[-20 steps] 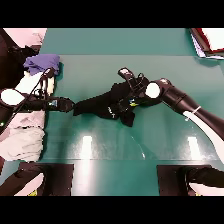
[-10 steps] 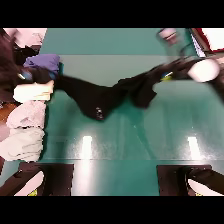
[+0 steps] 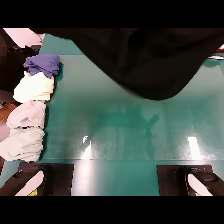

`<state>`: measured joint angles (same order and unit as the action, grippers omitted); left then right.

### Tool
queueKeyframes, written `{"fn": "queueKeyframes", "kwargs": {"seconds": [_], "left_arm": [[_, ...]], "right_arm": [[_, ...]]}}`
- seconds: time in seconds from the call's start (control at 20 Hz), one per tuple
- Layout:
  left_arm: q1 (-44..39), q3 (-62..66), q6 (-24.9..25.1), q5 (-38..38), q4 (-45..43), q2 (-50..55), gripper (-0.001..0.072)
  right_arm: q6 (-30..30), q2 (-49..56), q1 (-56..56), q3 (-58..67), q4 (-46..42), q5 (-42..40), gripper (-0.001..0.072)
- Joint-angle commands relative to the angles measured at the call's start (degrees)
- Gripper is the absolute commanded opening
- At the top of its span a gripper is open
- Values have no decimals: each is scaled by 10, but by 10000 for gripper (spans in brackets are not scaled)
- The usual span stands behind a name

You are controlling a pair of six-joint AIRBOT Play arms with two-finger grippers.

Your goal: Fold the shirts.

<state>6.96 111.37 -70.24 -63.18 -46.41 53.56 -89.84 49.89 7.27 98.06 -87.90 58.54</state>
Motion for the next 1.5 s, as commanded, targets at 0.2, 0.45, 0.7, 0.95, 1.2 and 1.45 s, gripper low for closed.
{"fn": "queueKeyframes", "kwargs": {"seconds": [0.2,0.45,0.7,0.95,1.2,1.45], "left_arm": [[1,60,-18,-108,25,-35,24],[1,-139,-65,-311,24,-37,24],[1,-479,-54,-244,-122,-40,24],[1,-725,-46,-90,-191,-39,25],[1,-748,-49,-28,-187,-39,25],[1,-748,-47,-50,-131,-39,25]], "right_arm": [[-1,-40,-61,96,-2,75,17],[1,62,-59,96,79,247,18],[37,164,4,-58,143,264,18],[40,256,44,-164,144,144,18],[40,318,52,-117,144,47,18],[40,384,46,17,150,10,20]]}}
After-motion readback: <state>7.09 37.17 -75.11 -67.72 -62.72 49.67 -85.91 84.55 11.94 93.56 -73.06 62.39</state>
